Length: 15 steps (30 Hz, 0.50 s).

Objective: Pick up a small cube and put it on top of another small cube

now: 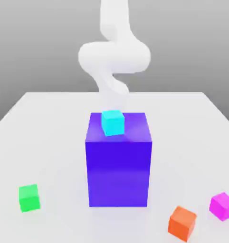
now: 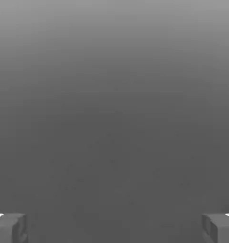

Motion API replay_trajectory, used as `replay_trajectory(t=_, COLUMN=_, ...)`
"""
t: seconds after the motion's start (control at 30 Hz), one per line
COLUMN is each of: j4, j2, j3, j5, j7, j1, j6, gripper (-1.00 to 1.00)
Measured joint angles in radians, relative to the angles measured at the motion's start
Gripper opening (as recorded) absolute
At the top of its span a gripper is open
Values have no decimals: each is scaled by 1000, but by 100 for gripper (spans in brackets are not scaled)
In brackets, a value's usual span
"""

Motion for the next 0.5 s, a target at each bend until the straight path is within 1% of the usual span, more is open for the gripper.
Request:
replay_trajectory(t=0.3, j4=-28, j2=330, j3=169, j5=-92, j7=107, j1=6, j6=110, gripper=0)
replay_trajectory(t=0.5, j4=-47, j2=549, j3=259, j5=-172, j7=190, j1=32, j6=180, gripper=0)
